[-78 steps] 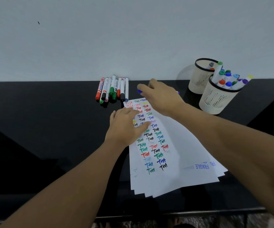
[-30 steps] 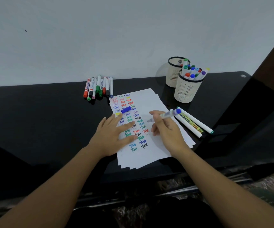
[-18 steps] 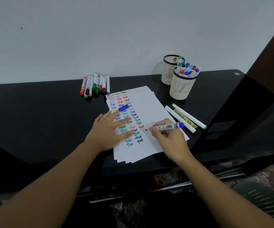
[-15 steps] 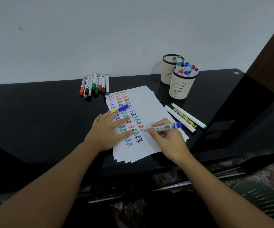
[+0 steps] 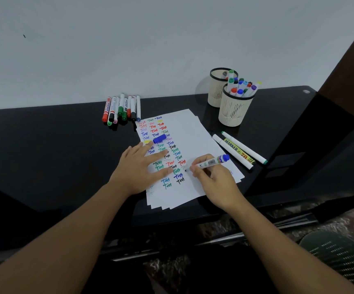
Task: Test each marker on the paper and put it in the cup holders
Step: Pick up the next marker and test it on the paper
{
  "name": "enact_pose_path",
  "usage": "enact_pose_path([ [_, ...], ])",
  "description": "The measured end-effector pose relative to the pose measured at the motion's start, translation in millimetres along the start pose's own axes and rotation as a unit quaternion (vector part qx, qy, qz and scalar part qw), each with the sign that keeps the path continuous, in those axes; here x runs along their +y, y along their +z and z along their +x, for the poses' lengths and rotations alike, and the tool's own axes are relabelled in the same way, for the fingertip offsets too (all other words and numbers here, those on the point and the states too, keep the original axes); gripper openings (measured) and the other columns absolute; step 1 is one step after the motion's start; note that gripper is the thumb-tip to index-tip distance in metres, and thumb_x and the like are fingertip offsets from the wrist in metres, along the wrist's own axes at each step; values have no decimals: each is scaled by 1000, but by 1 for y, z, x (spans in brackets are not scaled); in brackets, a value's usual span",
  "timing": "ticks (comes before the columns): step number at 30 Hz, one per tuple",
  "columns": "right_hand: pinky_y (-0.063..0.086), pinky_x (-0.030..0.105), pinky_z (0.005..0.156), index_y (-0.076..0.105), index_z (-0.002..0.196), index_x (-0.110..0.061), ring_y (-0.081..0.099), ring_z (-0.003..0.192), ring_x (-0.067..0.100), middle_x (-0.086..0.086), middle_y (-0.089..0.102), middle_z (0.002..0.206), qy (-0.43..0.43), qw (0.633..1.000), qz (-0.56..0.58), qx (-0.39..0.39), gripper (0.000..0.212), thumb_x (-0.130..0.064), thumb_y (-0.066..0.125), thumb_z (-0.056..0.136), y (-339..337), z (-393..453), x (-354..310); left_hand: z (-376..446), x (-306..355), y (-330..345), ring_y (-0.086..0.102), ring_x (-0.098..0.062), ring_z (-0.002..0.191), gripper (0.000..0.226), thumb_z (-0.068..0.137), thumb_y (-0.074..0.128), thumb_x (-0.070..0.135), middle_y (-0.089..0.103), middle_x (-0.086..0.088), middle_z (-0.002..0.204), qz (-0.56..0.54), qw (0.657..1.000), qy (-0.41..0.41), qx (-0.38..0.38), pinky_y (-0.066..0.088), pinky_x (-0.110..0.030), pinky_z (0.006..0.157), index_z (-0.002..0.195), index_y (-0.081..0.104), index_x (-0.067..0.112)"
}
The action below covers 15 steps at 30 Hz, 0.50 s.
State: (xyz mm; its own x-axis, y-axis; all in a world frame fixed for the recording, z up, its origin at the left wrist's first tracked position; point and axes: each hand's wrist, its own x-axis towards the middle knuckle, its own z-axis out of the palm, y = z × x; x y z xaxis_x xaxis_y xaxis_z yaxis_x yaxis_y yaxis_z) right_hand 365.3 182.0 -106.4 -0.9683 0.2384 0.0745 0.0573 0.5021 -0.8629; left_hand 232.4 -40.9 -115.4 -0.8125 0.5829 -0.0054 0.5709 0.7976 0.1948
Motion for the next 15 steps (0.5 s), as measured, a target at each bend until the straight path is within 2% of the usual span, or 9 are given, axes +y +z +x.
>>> enact_pose_path([
  [5, 53, 34, 74, 64, 101, -32, 62, 81, 5, -13, 70, 90, -5, 1000, -19, -6, 10, -42, 59, 102, 0, 1, -1, 1, -1, 2, 5, -20, 155, 81, 78, 16, 96, 12, 6, 168, 2, 1000, -1, 4, 2, -48, 125, 150, 22, 59],
  [12, 54, 31, 77, 63, 105, -32, 62, 85, 3, -14, 68, 88, 6, 1000, -26, 14, 12, -42, 58, 103, 0, 0, 0, 1, -1, 2, 6, -20, 155, 84, 75, 14, 97, 13, 6, 168, -3, 1000, -1, 5, 3, -49, 125, 150, 24, 59],
  [15, 54, 36, 78, 62, 103, -32, 63, 82, 9, -9, 69, 86, -1, 999, -34, 3, 10, -41, 58, 103, 0, -1, -2, 1, -2, 3, 7, -20, 155, 82, 76, 16, 97, 14, 6, 168, -3, 1000, -1, 9, 3, -48, 125, 149, 25, 59],
])
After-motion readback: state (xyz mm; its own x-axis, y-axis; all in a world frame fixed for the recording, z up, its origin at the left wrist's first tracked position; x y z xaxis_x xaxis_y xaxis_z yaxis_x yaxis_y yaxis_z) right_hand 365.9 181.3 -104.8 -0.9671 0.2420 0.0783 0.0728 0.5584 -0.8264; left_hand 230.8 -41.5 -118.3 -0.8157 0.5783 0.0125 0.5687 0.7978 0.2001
